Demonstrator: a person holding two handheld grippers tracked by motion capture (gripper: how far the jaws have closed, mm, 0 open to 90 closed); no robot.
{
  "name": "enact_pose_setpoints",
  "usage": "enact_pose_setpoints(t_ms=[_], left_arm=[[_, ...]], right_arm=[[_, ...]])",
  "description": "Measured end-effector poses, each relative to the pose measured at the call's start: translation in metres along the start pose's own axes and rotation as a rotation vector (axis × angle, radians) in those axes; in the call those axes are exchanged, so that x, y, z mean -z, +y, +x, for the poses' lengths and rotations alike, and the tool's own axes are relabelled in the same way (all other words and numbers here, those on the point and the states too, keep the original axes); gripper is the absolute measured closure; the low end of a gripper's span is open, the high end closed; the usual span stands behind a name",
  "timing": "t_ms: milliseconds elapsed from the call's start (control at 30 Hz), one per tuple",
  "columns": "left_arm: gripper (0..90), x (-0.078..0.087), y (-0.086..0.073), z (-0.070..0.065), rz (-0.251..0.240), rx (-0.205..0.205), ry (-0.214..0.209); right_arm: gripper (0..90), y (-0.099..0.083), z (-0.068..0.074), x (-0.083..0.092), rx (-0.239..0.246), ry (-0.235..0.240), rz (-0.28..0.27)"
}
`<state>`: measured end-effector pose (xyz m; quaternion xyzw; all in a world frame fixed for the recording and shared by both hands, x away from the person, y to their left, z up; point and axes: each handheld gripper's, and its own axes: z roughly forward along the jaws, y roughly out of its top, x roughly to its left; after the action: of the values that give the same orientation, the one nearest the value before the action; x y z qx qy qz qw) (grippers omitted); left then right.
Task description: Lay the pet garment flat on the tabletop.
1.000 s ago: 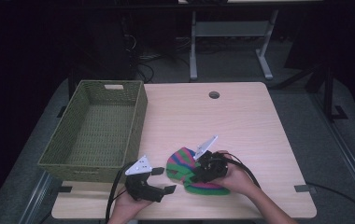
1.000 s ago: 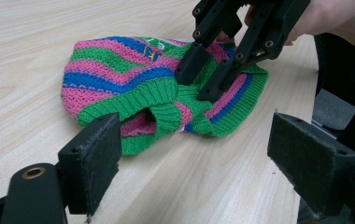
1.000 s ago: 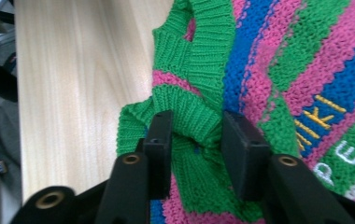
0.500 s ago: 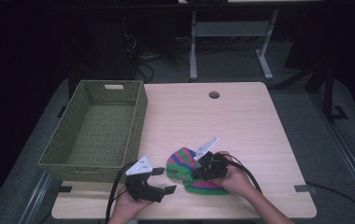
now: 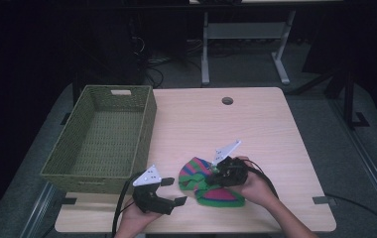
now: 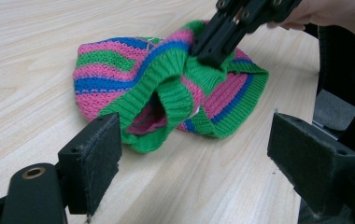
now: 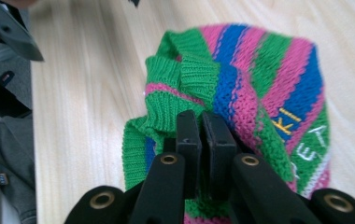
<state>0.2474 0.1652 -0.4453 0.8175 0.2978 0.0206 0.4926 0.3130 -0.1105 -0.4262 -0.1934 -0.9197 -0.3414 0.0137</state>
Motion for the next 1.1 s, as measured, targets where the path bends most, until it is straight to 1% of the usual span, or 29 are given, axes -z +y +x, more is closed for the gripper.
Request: enact_pose_setpoints(t_ms=[33, 67, 100, 167, 233, 300, 333, 433, 500, 600, 633, 700, 733, 800, 867, 933, 1033, 1100], left_arm=[[17.5, 0.0, 0.0, 0.0, -0.001, 0.0, 0.0], [17.5, 0.0, 0.0, 0.0, -0.002, 0.001, -0.002], [17.5, 0.0, 0.0, 0.0, -0.003, 0.002, -0.003], [17.5, 0.0, 0.0, 0.0, -0.004, -0.001, -0.002], [17.5, 0.0, 0.001, 0.001, -0.006, -0.003, 0.0], [17.5, 0.001, 0.001, 0.001, -0.011, -0.001, 0.0], [17.5, 0.001, 0.001, 0.001, -0.01, -0.002, 0.001], [17.5, 0.002, 0.001, 0.001, -0.012, -0.002, 0.002], [17.5, 0.001, 0.002, 0.001, -0.018, 0.002, 0.0], [17.6, 0.0, 0.003, 0.001, -0.017, -0.002, -0.002], [17.7, -0.001, 0.003, 0.0, -0.018, -0.004, -0.003], [18.0, -0.002, 0.005, -0.001, -0.018, -0.014, -0.001], [18.6, -0.003, 0.006, -0.001, -0.02, -0.012, -0.006], [23.5, -0.004, 0.009, -0.002, -0.015, -0.022, -0.022], [24.7, -0.006, 0.013, -0.004, -0.01, -0.038, -0.014], [26.2, -0.008, 0.015, -0.005, -0.016, -0.047, -0.014], [26.8, -0.011, 0.016, -0.006, -0.012, -0.064, -0.002], [28.0, -0.013, 0.015, -0.006, -0.014, -0.067, 0.006]], right_arm=[[86.0, 0.0, -0.001, 0.003, 0.006, 0.004, -0.013], [86.1, 0.001, 0.0, 0.006, -0.008, 0.011, -0.017], [86.1, 0.001, -0.001, 0.008, -0.008, 0.014, -0.022], [86.2, 0.001, -0.001, 0.013, -0.005, 0.01, -0.036], [86.2, 0.002, -0.001, 0.02, -0.024, 0.022, -0.055], [86.2, 0.002, -0.003, 0.026, -0.028, 0.028, -0.077], [86.2, 0.003, -0.003, 0.029, -0.038, 0.038, -0.089], [86.2, 0.002, -0.005, 0.039, -0.044, 0.054, -0.124], [86.2, 0.0, -0.006, 0.045, -0.046, 0.063, -0.136], [86.3, -0.002, -0.009, 0.052, -0.049, 0.068, -0.161], [86.2, -0.002, -0.01, 0.054, -0.055, 0.079, -0.17], [86.3, -0.004, -0.012, 0.057, -0.061, 0.091, -0.182], [86.3, -0.004, -0.013, 0.058, -0.06, 0.099, -0.19], [86.3, -0.005, -0.015, 0.061, -0.061, 0.112, -0.192], [86.3, -0.007, -0.016, 0.063, -0.058, 0.128, -0.206], [86.2, -0.008, -0.018, 0.066, -0.055, 0.143, -0.221], [86.2, -0.01, -0.021, 0.07, -0.053, 0.17, -0.24], [86.3, -0.012, -0.023, 0.072, -0.054, 0.184, -0.246]])
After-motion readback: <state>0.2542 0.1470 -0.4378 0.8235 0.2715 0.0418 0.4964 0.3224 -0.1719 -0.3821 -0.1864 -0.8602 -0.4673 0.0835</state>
